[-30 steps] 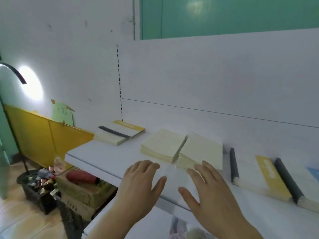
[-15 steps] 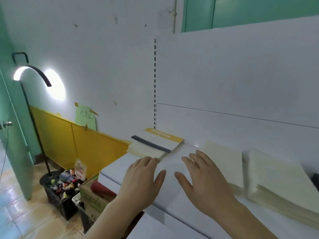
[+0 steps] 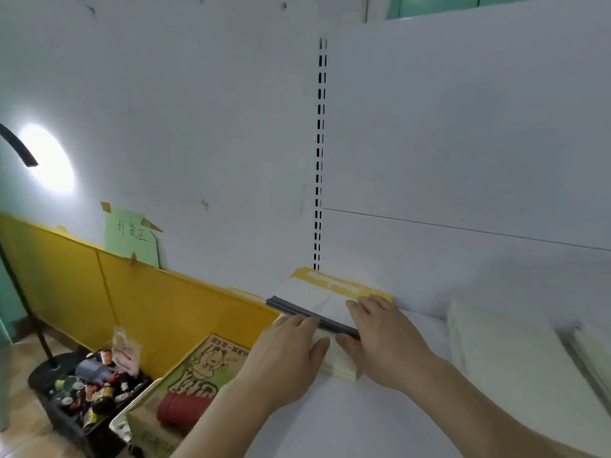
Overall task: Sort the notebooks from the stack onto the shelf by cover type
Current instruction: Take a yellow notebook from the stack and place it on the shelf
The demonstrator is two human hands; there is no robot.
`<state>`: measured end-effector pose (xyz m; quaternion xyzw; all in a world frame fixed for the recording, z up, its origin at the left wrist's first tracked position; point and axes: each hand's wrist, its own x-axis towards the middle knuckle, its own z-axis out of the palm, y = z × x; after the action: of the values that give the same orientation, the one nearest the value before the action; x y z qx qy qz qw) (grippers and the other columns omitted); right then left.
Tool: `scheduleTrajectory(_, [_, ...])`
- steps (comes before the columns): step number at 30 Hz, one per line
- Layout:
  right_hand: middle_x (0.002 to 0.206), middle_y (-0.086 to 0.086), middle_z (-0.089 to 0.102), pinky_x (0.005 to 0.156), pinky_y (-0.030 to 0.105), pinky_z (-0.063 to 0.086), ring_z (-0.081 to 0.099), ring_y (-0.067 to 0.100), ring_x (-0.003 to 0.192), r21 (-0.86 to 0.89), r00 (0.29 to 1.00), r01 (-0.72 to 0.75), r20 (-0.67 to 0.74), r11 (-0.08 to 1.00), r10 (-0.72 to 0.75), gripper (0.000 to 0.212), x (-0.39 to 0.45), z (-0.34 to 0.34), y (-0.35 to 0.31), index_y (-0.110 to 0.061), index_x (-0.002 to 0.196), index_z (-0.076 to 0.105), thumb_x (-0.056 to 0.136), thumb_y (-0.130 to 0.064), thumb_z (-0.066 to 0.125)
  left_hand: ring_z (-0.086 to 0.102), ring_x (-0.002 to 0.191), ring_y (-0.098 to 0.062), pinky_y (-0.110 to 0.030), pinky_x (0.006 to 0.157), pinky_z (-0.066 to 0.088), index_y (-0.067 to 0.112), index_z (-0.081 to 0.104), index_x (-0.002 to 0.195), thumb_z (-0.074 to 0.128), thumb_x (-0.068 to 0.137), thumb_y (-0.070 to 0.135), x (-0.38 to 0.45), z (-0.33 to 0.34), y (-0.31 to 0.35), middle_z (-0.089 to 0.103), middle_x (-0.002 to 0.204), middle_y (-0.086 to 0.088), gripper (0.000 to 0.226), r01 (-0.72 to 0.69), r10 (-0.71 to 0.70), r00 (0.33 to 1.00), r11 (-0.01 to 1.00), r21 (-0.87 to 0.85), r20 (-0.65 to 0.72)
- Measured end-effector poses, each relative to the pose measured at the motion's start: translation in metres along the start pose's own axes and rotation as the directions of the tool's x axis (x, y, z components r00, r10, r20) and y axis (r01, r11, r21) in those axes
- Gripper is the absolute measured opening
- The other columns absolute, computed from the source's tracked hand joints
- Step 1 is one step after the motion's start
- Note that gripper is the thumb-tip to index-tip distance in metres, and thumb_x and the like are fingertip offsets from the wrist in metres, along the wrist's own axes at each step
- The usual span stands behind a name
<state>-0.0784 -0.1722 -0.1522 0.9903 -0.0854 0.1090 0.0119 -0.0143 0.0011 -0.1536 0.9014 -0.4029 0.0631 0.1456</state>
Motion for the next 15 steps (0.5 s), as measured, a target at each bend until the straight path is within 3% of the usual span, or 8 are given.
scheduleTrajectory(3, [0.129, -0.002, 0.053, 0.104, 0.034, 0.037, 0.045, 0.021, 0.124, -0.011, 0.998, -0.060, 0.021, 0.998, 0.060, 0.057, 0.012, 0.012, -0.004, -0.019, 0.135, 0.045, 0.096, -0.057, 0.029, 0.054, 0.103, -0.015, -0.029, 0.087, 0.044, 0.024, 0.058, 0.105, 0.033, 0.105, 0.043, 0.021, 0.004, -0.023, 0.060, 0.104, 0.008, 0.032, -0.078, 0.078, 0.997, 0.997, -0.006, -0.025])
scheduleTrajectory(6, [0.111, -0.003, 0.062, 0.090, 0.036, 0.045, 0.058, 0.021, 0.108, -0.034, 0.996, -0.070, -0.052, 0.997, 0.069, 0.051, 0.019, 0.017, -0.007, -0.021, 0.111, 0.060, 0.098, -0.055, 0.024, 0.053, 0.101, -0.016, -0.031, 0.088, 0.045, 0.025, 0.060, 0.112, 0.032, 0.104, 0.044, 0.035, 0.008, -0.038, 0.060, 0.106, 0.006, 0.035, -0.180, 0.177, 0.983, 0.983, -0.048, -0.049])
scheduleTrajectory(8, [0.088, -0.003, 0.064, 0.073, 0.038, 0.047, 0.063, 0.023, 0.088, -0.060, 0.995, -0.054, -0.091, 0.997, 0.048, 0.047, 0.022, 0.020, -0.009, -0.024, 0.087, 0.057, 0.096, -0.051, 0.020, 0.052, 0.103, -0.017, -0.030, 0.087, 0.043, 0.025, 0.059, 0.117, 0.034, 0.104, 0.044, 0.040, 0.008, -0.044, 0.061, 0.108, 0.005, 0.034, -0.221, 0.214, 0.974, 0.970, -0.105, -0.072])
scheduleTrajectory(11, [0.077, -0.002, 0.063, 0.064, 0.041, 0.047, 0.062, 0.025, 0.075, -0.065, 0.987, -0.119, -0.115, 0.991, 0.111, 0.037, 0.020, 0.017, -0.011, -0.028, 0.079, 0.049, 0.094, -0.044, 0.020, 0.054, 0.106, -0.013, -0.026, 0.084, 0.043, 0.027, 0.048, 0.131, 0.039, 0.103, 0.044, 0.041, 0.007, -0.048, 0.063, 0.109, 0.008, 0.034, -0.215, 0.184, 0.975, 0.926, -0.311, -0.127])
scheduleTrajectory(13, [0.069, 0.001, 0.063, 0.055, 0.041, 0.047, 0.062, 0.027, 0.065, -0.097, 0.962, -0.186, -0.222, 0.978, 0.161, 0.041, 0.017, 0.017, -0.013, -0.026, 0.079, 0.053, 0.095, -0.045, 0.021, 0.056, 0.102, -0.008, -0.025, 0.082, 0.046, 0.029, 0.041, 0.136, 0.042, 0.103, 0.045, 0.040, 0.005, -0.048, 0.063, 0.108, 0.012, 0.037, -0.203, 0.156, 0.978, 0.877, -0.435, -0.142])
scheduleTrajectory(15, [0.058, 0.002, 0.061, 0.043, 0.036, 0.042, 0.060, 0.026, 0.052, -0.132, 0.915, -0.262, -0.348, 0.956, 0.203, 0.043, 0.015, 0.013, -0.022, -0.024, 0.075, 0.055, 0.096, -0.046, 0.025, 0.061, 0.088, -0.006, -0.027, 0.076, 0.051, 0.026, 0.046, 0.120, 0.047, 0.101, 0.047, 0.039, 0.002, -0.046, 0.065, 0.098, 0.012, 0.029, -0.150, 0.077, 0.985, 0.811, -0.566, -0.151])
